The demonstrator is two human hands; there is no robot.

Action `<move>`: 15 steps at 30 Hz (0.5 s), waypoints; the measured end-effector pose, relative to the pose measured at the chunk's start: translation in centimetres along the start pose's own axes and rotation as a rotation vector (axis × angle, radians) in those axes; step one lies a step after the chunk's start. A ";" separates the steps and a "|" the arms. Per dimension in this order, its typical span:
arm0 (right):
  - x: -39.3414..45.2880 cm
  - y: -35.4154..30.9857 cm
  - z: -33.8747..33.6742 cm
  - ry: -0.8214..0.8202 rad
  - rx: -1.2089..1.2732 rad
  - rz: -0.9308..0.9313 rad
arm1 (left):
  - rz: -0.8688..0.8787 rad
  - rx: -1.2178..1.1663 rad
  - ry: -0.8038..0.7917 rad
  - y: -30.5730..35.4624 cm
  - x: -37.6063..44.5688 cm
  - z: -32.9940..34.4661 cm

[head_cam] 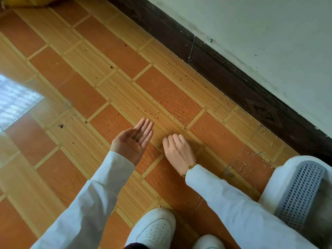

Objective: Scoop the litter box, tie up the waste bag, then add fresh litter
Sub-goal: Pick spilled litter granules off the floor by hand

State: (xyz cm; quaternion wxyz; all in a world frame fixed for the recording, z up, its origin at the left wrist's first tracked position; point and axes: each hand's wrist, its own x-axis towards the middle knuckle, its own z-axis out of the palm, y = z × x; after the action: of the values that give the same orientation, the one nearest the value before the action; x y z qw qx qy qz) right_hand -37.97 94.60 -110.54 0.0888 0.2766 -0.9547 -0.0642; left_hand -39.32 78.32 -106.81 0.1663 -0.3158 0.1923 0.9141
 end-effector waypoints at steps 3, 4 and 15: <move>0.3 0.4 -0.5 0.047 0.062 0.072 | -0.010 0.034 0.026 -0.5 0.2 0.1; 0.5 0.4 -0.9 0.086 0.112 0.104 | -0.017 0.057 0.034 -0.8 0.3 0.2; 4.6 6.9 -1.3 -0.064 0.322 0.386 | -0.112 0.039 -0.005 -2.0 0.5 2.1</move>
State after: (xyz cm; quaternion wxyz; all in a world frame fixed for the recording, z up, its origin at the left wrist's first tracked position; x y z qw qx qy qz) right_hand -45.07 97.79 -107.47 0.0238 0.0978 -0.9901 0.0981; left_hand -39.94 81.09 -106.11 0.2236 -0.3206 0.1919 0.9002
